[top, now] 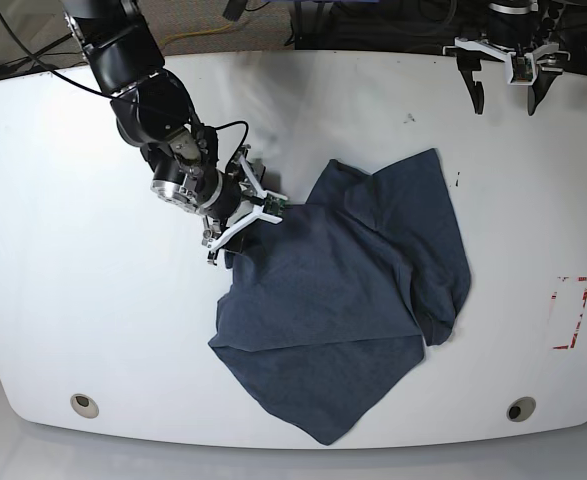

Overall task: Fold the T-shirt properly
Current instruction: 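Lower both grippers onto the crumpled navy T-shirt and pinch its edges, then lift the shirt with both grippers and shake it out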

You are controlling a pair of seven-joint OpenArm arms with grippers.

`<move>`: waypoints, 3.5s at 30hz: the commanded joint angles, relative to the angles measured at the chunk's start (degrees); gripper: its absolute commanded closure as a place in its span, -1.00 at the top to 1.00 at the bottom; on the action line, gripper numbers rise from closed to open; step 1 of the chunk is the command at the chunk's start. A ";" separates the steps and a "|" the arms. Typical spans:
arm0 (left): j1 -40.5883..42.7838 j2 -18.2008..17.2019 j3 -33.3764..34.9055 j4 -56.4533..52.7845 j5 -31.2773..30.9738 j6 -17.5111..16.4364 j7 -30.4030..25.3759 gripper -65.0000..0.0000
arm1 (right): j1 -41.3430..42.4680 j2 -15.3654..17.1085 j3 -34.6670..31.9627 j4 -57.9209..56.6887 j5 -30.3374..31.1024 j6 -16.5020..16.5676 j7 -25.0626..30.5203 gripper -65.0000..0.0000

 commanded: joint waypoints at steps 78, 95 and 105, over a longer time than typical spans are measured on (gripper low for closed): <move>-40.18 -9.06 8.18 -16.07 0.14 -5.78 38.92 -1.00 | 3.33 -1.96 5.61 22.35 -0.72 -0.05 -11.25 -1.00; -52.13 -16.62 0.09 -2.80 0.05 -5.96 54.13 -1.00 | 19.77 -1.96 5.61 22.70 -0.72 0.04 -15.65 -1.00; -62.95 -23.65 0.01 -1.39 0.05 -6.05 59.67 -1.00 | 32.25 -1.96 5.61 17.69 -0.63 0.48 -17.50 -1.00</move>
